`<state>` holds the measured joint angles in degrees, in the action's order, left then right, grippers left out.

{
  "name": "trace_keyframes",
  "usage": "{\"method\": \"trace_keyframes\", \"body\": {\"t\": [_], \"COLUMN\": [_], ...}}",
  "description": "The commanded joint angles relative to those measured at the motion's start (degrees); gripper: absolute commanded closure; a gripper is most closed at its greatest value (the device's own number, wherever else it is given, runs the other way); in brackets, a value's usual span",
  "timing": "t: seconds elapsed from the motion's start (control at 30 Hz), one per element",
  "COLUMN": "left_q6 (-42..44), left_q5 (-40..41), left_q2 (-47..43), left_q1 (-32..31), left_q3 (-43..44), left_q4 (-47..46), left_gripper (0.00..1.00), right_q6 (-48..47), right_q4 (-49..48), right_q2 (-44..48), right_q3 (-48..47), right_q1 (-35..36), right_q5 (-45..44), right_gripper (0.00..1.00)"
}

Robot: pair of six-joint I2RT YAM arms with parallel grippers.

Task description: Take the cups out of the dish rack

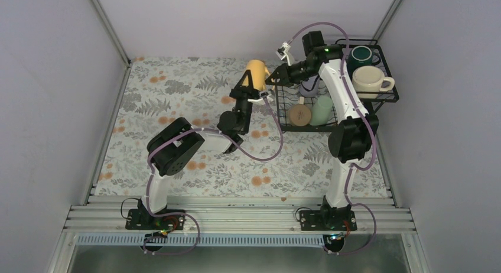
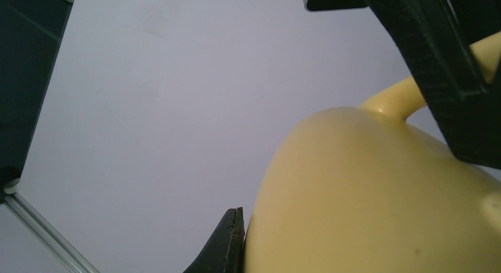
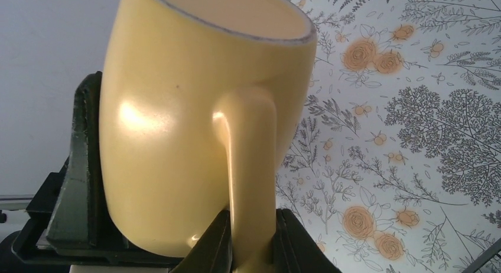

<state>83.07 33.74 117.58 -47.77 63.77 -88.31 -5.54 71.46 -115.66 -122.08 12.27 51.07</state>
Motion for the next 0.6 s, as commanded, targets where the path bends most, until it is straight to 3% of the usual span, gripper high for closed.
{"method": "trace_keyframes", "body": {"t": [0.0, 0.17, 0.4, 0.57], "left_q6": [-1.9, -1.3, 0.9, 1.9], "left_q5": [0.5, 0.9, 1.6, 2.4], "left_q2": [-0.7, -0.5, 0.0, -1.6], "left_q1": [0.1, 0.1, 1.4, 4.3], "left_q3": [1.1, 1.8, 3.2, 3.6], "left_q4": [-16.6, -16.6, -16.6, -16.6], "left_gripper": [0.98, 0.98, 0.98, 0.98], "right_q6": [-6.1, -6.6, -9.5, -10.1], "right_q4": [-5.9, -5.8, -2.1, -3.3], "right_q2": [2.7, 3.2, 3.4, 7.5], "right_q3": [-0.7, 0.0, -0.4, 3.2], "right_q1": [0.7, 0.7, 0.6, 0.2], "right_q5": [3.6, 3.6, 0.2, -7.5], "right_gripper": [0.89, 0.81, 0.25, 0.08]}}
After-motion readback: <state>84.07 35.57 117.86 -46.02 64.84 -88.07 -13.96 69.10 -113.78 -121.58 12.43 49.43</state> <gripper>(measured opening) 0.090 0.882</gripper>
